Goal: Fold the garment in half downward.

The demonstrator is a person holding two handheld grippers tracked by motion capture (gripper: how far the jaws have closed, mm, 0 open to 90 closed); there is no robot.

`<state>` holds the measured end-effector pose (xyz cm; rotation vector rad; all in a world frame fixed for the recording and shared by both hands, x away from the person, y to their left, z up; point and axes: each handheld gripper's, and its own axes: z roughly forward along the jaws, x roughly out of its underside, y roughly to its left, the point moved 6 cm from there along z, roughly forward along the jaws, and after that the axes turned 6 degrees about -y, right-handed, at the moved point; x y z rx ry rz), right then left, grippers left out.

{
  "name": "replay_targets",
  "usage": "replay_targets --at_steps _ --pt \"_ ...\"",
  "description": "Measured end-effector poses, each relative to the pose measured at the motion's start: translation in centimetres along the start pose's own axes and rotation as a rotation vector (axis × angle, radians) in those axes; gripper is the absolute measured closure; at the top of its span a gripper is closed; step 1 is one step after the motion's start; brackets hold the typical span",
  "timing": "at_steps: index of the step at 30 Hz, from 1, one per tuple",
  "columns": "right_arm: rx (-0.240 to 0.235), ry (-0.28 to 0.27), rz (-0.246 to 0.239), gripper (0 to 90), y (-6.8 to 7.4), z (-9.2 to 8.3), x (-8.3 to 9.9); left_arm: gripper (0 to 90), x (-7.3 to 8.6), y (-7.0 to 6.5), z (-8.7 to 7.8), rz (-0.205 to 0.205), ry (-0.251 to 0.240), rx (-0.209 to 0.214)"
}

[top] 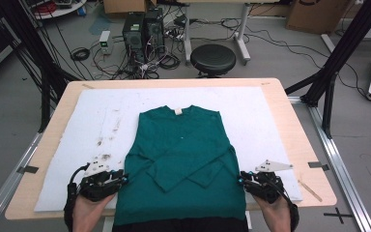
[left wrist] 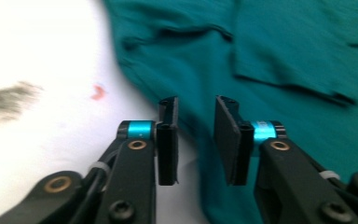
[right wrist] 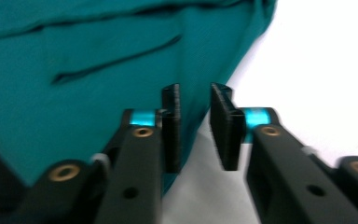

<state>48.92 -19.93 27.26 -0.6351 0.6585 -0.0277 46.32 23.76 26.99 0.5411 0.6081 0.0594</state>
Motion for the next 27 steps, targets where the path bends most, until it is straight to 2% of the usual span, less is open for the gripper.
replay_targets --at_steps 4,6,7,8,10,12,20,23,24,25,27 --pt "0.019 0.019 -0.013 68.7 -0.3 1.2 -0.6 63.2 -0.3 0.3 1.3 0.001 0.026 -0.039" --pt "0.024 0.040 -0.024 75.8 -0.2 1.9 -0.6 70.3 0.0 0.0 2.0 0.013 0.059 -0.017" --pt "0.036 0.029 -0.035 82.0 -0.2 2.0 -0.6 74.5 0.0 -0.1 2.0 0.035 0.053 -0.030" --pt "0.022 0.028 -0.032 86.9 -0.2 2.0 -0.6 79.7 0.1 -0.2 1.9 0.046 0.053 -0.031" --pt "-0.001 0.027 -0.012 88.9 -0.3 1.9 -0.5 86.3 0.2 -0.1 1.7 0.039 0.056 -0.011" --pt "-0.011 0.026 -0.006 89.4 -0.5 1.6 -0.4 87.1 0.3 0.0 1.5 0.027 0.059 0.009" --pt "-0.046 0.023 -0.001 89.3 -0.2 0.2 0.7 87.4 1.1 -1.0 0.0 0.039 0.072 0.054" --pt "-0.033 0.013 -0.006 83.9 -0.2 0.0 0.9 84.7 0.8 -1.1 -0.2 0.042 0.041 0.065" --pt "-0.038 0.012 -0.006 78.6 -0.2 0.0 0.8 80.0 0.5 -1.1 -0.2 0.036 0.027 0.078" --pt "-0.034 0.003 -0.010 69.5 -0.3 0.0 0.7 73.5 0.2 -1.0 -0.2 0.028 0.016 0.090" --pt "-0.011 -0.025 -0.017 56.0 -0.4 0.2 0.2 56.8 -0.6 -0.9 0.0 0.017 -0.011 0.102"
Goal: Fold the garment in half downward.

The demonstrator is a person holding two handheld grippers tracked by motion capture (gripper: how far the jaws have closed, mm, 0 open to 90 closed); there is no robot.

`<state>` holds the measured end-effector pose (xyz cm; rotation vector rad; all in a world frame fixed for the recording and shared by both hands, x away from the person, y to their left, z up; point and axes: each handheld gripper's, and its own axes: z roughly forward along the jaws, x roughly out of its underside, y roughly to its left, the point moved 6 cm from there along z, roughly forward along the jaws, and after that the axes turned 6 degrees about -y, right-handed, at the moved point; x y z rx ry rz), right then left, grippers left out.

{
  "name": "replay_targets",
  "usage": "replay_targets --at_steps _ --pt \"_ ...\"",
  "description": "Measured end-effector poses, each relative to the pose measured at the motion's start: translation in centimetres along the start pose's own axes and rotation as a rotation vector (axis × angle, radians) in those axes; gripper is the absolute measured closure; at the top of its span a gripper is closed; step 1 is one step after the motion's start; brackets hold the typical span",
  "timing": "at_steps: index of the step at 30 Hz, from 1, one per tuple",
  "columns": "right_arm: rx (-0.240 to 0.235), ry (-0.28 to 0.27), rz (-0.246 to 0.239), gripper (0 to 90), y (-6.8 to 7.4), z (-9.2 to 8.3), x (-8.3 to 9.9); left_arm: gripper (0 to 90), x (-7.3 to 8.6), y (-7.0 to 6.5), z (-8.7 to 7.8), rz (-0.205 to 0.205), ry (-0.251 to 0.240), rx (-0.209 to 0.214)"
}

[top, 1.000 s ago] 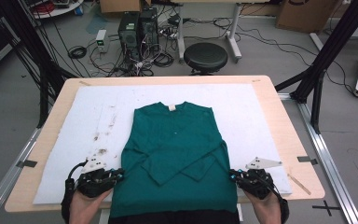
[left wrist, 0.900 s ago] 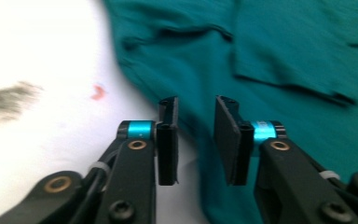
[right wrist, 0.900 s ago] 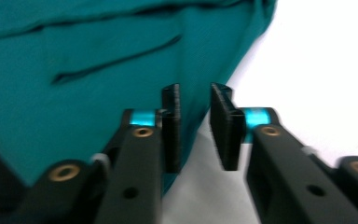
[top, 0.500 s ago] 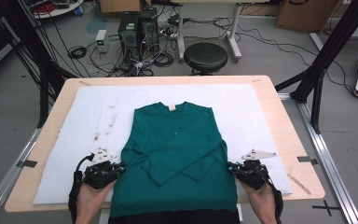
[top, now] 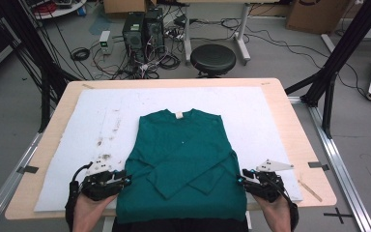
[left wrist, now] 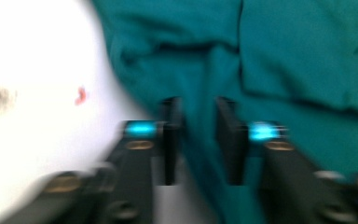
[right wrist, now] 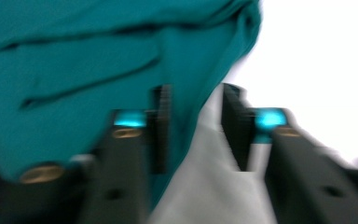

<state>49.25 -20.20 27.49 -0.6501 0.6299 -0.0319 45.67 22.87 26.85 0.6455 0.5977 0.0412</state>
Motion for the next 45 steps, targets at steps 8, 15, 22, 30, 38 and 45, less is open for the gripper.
replay_targets --at_steps 8,15,22,30,38,45 --pt "0.080 -0.087 -0.011 27.6 -1.7 1.5 -2.4 39.6 -2.7 0.7 1.3 0.049 -0.096 -0.008" --pt "0.116 -0.145 -0.021 22.1 -3.1 2.9 -4.3 33.0 -3.9 2.7 2.6 0.079 -0.166 -0.061" --pt "0.161 -0.156 -0.021 24.5 -3.9 3.8 -5.0 33.6 -4.3 4.2 3.2 0.051 -0.163 -0.072" --pt "0.156 -0.170 0.007 26.1 -4.3 4.1 -4.7 34.9 -5.6 4.7 4.4 0.051 -0.124 -0.068" --pt "0.149 -0.158 0.016 26.2 -4.3 4.1 -4.4 37.3 -8.3 5.2 5.4 0.037 -0.095 -0.042" --pt "0.166 -0.152 0.003 26.3 -4.2 4.1 -4.4 40.0 -10.5 6.5 7.0 0.015 -0.084 -0.049"
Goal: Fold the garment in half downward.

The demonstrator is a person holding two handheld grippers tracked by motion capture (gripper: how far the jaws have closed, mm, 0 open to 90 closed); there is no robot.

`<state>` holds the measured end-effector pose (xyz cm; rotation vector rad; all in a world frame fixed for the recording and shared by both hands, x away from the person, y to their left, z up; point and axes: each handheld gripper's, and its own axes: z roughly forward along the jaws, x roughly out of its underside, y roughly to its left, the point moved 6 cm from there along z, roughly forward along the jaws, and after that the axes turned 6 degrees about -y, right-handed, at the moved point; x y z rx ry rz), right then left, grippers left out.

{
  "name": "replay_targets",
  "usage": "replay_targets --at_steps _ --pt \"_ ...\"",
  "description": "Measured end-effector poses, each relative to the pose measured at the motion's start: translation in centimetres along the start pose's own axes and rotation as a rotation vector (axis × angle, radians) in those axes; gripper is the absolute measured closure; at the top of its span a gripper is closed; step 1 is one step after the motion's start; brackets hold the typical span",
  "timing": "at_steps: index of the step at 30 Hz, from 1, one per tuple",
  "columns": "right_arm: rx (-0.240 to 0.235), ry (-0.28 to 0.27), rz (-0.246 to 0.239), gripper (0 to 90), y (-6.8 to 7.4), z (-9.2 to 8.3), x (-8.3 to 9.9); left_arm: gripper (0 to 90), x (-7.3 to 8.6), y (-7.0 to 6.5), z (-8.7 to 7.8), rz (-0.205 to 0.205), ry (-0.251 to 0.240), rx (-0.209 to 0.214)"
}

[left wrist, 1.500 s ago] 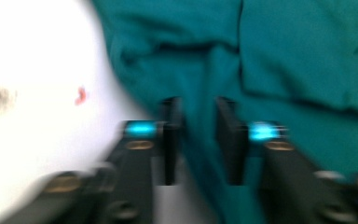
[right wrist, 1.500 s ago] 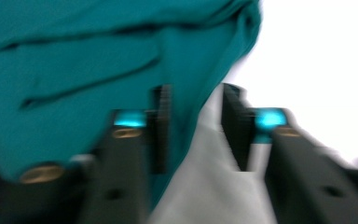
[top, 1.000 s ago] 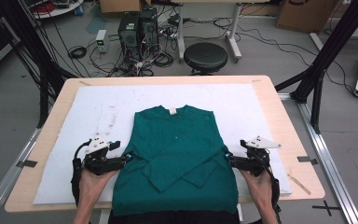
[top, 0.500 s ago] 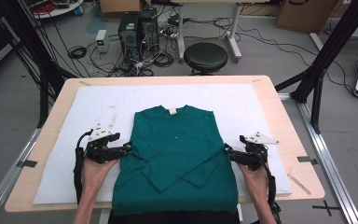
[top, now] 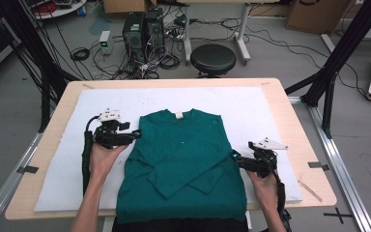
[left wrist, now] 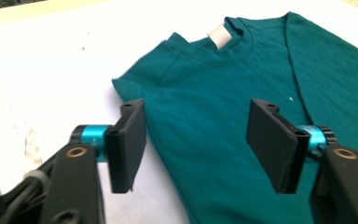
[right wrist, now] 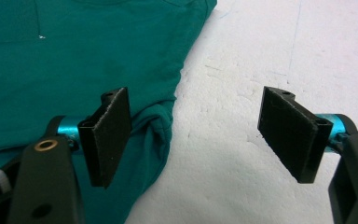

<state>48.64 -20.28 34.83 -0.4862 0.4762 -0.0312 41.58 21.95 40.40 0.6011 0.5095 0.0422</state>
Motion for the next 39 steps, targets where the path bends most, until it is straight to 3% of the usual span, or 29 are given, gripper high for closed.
replay_targets --at_steps 4,9,15,22,27,30,36,39 --pt "0.008 0.006 -0.006 26.4 0.1 0.0 0.0 40.3 -1.1 0.9 1.2 -0.041 -0.011 -0.008" --pt "0.013 0.006 -0.014 26.4 0.1 0.0 0.0 41.5 -1.5 2.0 3.2 -0.064 0.036 -0.031" --pt "0.015 0.011 -0.013 26.4 0.1 0.1 0.1 41.4 -0.3 3.9 5.7 -0.101 0.054 -0.097" --pt "0.017 0.021 -0.014 26.4 0.2 0.2 0.1 41.2 0.8 4.9 7.8 -0.107 0.049 -0.124" --pt "0.019 0.023 -0.016 27.1 0.1 0.2 0.1 42.5 1.0 5.1 8.5 -0.082 0.065 -0.130" --pt "0.017 0.025 -0.019 27.8 0.2 0.2 0.1 43.4 1.6 5.3 9.0 -0.088 0.090 -0.128" --pt "0.018 0.027 -0.020 27.7 0.1 0.2 0.1 44.5 1.6 5.1 9.4 -0.063 0.076 -0.127" --pt "0.020 0.028 -0.021 27.8 0.2 0.2 0.1 45.1 1.6 4.8 9.5 -0.021 0.092 -0.129"
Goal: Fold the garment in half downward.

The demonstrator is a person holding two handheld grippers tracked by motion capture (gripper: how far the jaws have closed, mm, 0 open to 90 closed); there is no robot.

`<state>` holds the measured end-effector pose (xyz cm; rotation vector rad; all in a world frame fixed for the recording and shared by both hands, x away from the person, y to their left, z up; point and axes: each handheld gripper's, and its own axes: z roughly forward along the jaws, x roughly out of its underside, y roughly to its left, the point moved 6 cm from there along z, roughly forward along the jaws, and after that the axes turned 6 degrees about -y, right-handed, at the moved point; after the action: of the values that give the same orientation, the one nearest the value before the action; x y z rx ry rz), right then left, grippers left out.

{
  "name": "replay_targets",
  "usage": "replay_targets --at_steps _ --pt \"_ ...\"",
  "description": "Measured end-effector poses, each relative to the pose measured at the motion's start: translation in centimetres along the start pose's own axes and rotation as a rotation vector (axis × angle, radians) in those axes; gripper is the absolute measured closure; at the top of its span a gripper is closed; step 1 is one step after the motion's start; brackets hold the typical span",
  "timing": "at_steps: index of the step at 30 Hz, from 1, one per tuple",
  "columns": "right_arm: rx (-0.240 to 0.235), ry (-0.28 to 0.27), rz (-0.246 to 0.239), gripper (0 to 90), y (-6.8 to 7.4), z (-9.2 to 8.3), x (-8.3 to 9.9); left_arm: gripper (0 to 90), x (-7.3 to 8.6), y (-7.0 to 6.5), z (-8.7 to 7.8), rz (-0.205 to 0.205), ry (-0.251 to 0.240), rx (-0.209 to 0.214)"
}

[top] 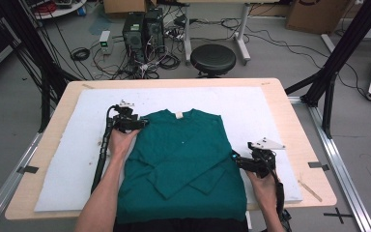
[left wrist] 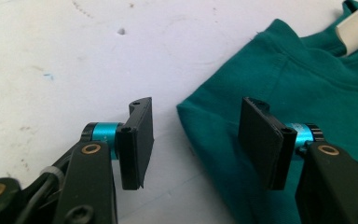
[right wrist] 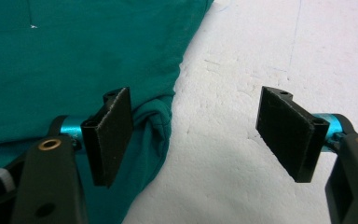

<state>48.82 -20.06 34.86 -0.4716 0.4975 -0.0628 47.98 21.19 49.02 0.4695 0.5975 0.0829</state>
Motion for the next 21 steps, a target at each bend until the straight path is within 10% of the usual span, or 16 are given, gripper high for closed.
replay_targets --at_steps 21 --pt "-0.001 0.010 -0.002 27.7 0.03 0.08 0.05 77.2 0.13 -0.35 -0.16 -0.016 -0.004 0.091"
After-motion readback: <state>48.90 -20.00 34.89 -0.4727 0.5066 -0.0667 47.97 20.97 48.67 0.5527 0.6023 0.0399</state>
